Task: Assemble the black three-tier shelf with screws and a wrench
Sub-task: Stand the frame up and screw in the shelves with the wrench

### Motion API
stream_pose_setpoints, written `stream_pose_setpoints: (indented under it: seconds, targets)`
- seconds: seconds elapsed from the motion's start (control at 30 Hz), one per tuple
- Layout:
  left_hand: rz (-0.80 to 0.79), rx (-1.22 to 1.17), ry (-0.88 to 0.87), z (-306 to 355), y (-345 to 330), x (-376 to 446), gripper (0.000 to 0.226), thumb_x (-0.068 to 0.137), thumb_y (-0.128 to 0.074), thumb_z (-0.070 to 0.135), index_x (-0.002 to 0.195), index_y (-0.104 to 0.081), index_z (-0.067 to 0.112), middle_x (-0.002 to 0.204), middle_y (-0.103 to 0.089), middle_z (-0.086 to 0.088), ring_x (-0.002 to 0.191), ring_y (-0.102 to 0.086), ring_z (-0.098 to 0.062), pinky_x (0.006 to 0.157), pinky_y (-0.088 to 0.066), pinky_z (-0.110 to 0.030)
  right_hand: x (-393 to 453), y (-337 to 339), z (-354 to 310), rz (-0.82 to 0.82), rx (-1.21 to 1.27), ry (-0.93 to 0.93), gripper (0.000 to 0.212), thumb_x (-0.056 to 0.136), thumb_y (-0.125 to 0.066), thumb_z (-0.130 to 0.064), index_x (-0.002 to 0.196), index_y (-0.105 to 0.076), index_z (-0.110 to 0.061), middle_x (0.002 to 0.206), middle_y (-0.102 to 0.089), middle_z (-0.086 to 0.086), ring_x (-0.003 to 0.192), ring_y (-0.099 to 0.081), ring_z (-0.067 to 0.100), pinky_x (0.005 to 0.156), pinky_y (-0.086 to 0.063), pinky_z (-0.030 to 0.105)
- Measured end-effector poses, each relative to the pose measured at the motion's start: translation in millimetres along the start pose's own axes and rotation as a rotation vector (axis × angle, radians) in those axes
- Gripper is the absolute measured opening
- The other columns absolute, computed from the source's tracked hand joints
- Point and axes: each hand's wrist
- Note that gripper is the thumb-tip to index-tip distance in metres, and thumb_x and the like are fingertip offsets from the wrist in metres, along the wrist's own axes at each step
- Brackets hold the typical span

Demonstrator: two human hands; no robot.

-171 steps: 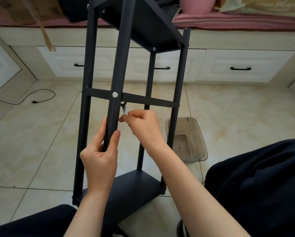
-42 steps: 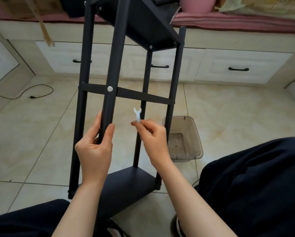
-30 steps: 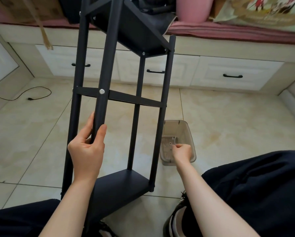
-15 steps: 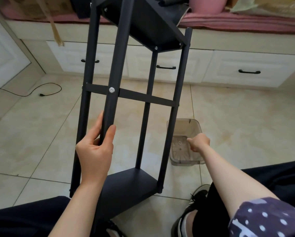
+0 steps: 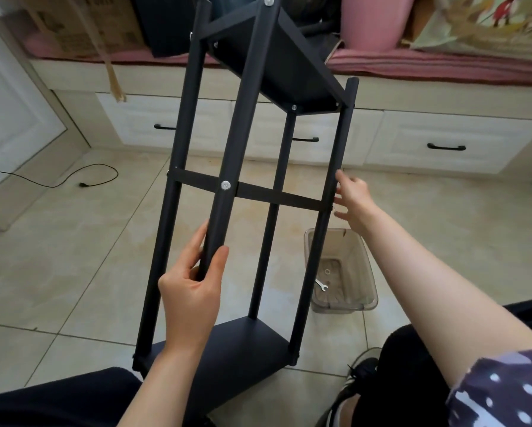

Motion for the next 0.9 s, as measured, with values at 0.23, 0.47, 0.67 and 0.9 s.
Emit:
stream_pose_setpoints:
  seconds: [0.23,0.47,0.67,0.9]
  targets:
    - [0.01,0.035,-0.034,-1.5,6.8,2.7,0.053,0.08,-0.074,0.034,0.129,-0.056,0.043,0.107,-0.071,0.029,0.097,-0.069,0.005,0.078,-0.052,-0.009,3.9,-17.4,-8.3,-0.011,0.158,-0.048,0.017,0.099,-0.056,-0.027,0.111,-0.058,-0.015,0.085,-0.055,0.002,0.075,-0.055,0.016,0.069,-0.046,0.03]
    - [0.111,0.048,0.035,-21.6,25.9,27.9,0.04,0.085,-0.071,0.044,0.124,-0.063,0.039,0.094,-0.072,0.008,0.074,-0.064,-0.011,0.067,-0.056,-0.026,-0.6,-39.9,-24.2,0.007,0.365,-0.026,0.031,0.093,-0.06,-0.049,0.088,-0.061,-0.018,0.074,-0.052,-0.001,0.067,-0.045,0.014,0.071,-0.042,0.026]
    - [0.127,0.151,0.063,-41.5,29.3,42.0,0.022,0.099,-0.062,0.03,0.118,-0.054,0.038,0.084,-0.065,0.009,0.066,-0.06,-0.01,0.06,-0.051,-0.021,-14.7,-53.6,-51.1,-0.029,0.409,0.065,0.034,0.091,-0.063,-0.05,0.097,-0.063,-0.017,0.076,-0.05,-0.002,0.068,-0.045,0.013,0.074,-0.042,0.026]
    - [0.169,0.28,0.187,-55.6,44.0,66.5,0.017,0.101,-0.059,0.017,0.118,-0.058,0.015,0.101,-0.065,0.003,0.092,-0.062,-0.015,0.068,-0.043,-0.006,-41.2,-63.4,-53.2,-0.003,0.473,0.121,0.027,0.086,-0.071,-0.044,0.092,-0.064,-0.018,0.077,-0.053,-0.002,0.071,-0.049,0.012,0.07,-0.044,0.024]
Point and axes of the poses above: each hand's wrist, its own x-axis towards the middle knuckle, its own y-axis out of the back of the hand, z = x × y
